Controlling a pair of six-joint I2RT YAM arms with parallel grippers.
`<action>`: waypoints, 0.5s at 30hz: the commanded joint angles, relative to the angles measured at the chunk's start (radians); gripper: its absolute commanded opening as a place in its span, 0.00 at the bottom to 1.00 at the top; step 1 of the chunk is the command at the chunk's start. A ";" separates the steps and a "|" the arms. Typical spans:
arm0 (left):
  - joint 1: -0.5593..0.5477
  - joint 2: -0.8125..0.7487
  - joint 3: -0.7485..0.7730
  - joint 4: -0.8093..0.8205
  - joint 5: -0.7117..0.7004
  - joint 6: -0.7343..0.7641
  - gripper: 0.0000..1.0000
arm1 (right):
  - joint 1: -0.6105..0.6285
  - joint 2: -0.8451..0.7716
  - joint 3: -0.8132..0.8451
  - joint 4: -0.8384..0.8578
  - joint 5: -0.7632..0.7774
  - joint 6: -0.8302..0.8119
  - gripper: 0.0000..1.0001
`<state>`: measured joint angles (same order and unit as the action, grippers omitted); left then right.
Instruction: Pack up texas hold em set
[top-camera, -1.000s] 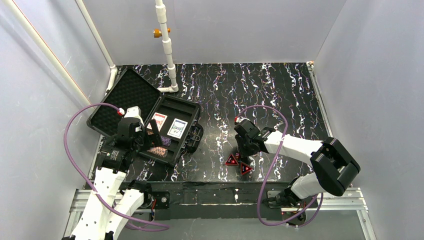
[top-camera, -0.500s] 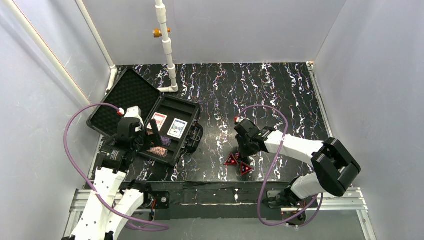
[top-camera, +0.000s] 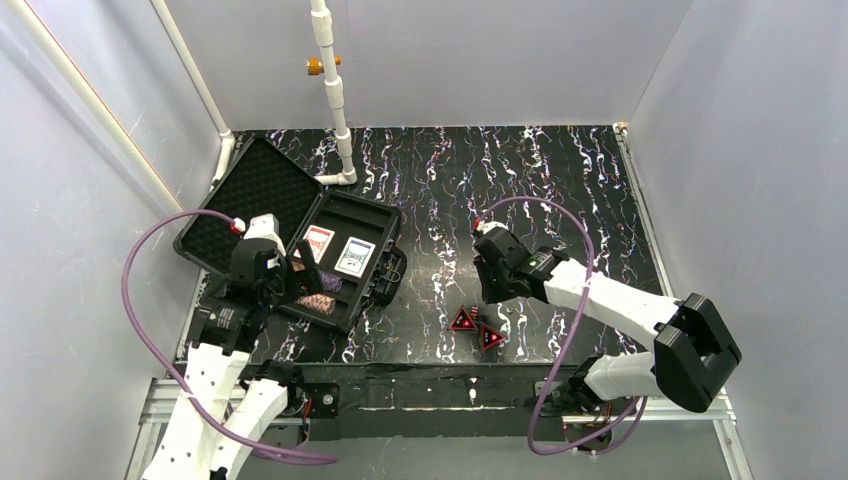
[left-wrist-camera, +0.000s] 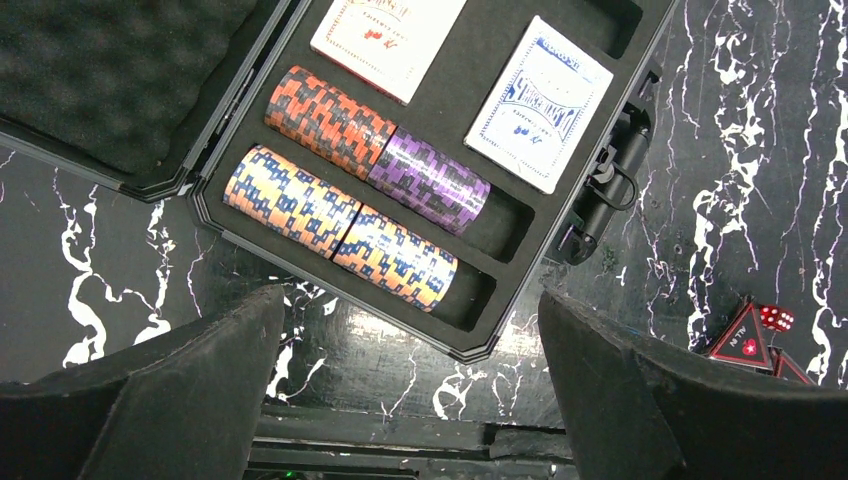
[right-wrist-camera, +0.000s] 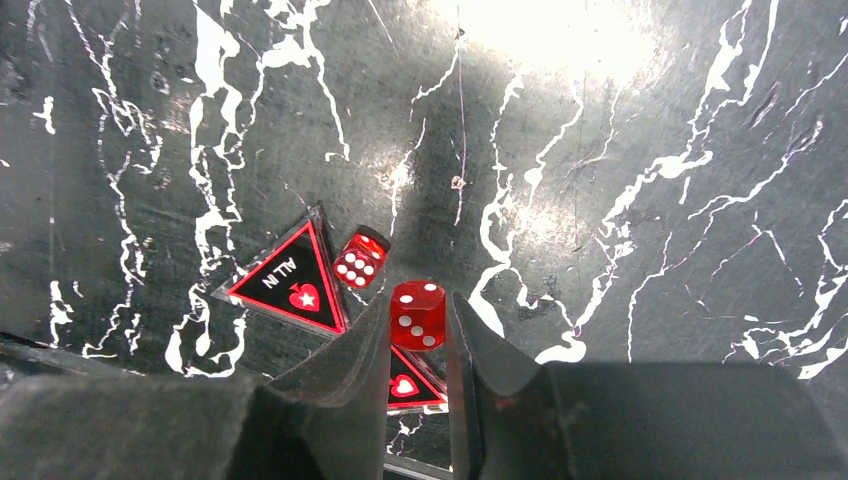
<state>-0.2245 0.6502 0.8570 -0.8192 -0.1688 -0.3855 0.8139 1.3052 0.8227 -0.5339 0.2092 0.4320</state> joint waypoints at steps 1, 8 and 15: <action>0.004 -0.032 -0.015 -0.008 -0.020 0.008 0.98 | 0.005 -0.037 0.071 -0.026 0.014 -0.027 0.01; 0.004 -0.060 -0.015 -0.008 -0.021 0.005 0.98 | 0.005 -0.012 0.186 -0.030 0.013 -0.052 0.01; 0.004 -0.086 -0.015 -0.006 -0.023 0.000 0.98 | 0.005 0.059 0.306 -0.016 -0.026 -0.067 0.01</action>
<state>-0.2245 0.5812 0.8486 -0.8181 -0.1734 -0.3859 0.8139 1.3308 1.0485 -0.5678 0.2054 0.3874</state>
